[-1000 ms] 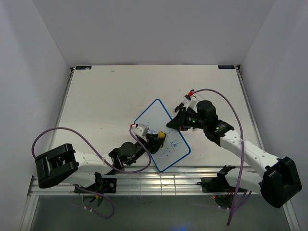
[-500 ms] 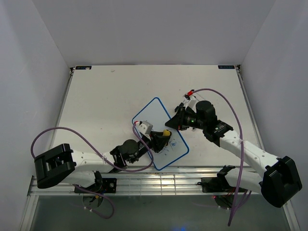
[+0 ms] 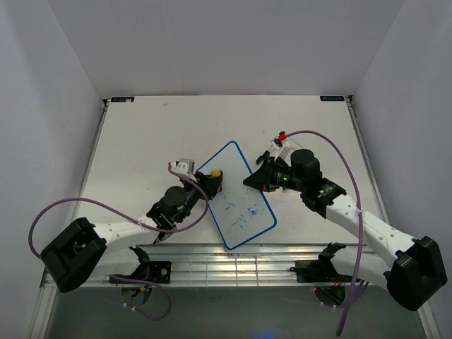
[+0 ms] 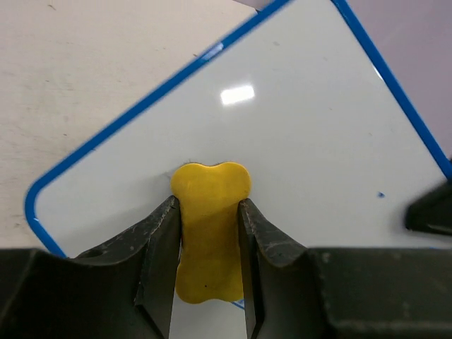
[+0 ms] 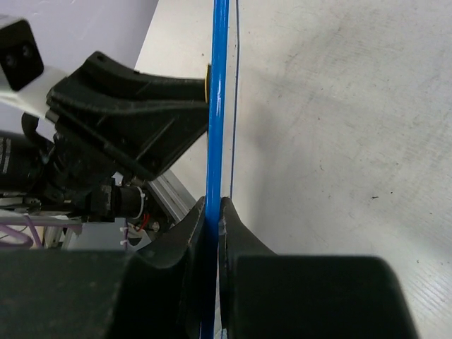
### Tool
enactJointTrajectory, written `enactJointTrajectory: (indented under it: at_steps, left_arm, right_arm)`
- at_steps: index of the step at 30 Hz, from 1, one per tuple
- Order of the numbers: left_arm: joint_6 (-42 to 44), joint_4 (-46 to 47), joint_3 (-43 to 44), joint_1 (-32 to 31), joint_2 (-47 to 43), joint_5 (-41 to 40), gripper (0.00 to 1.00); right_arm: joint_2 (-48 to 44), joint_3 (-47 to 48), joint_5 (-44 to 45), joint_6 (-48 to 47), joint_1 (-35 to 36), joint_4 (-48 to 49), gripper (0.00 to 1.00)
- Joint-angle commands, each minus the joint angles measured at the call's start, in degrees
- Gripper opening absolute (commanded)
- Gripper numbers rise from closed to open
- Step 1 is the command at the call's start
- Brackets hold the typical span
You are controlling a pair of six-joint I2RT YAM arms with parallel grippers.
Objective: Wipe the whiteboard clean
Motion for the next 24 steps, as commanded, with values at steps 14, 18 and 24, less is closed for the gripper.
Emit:
enactJointTrajectory:
  at_steps: [14, 18, 24]
  left_arm:
    - [9.1, 4.0, -1.8, 14.4, 0.3, 20.1, 0.0]
    - [8.9, 8.4, -4.7, 13.7, -0.6, 24.8, 0.0]
    - [10.2, 11.7, -8.4, 5.9, -2.3, 21.5, 0.0]
  right_arm:
    - [-7.1, 5.2, -20.2, 6.7, 1.8, 9.6, 0.08]
    - [-6.7, 5.5, -20.8, 8.1, 1.8, 12.1, 0.08]
    - [-5.1, 9.4, -18.8, 8.0, 1.8, 11.1, 0.08]
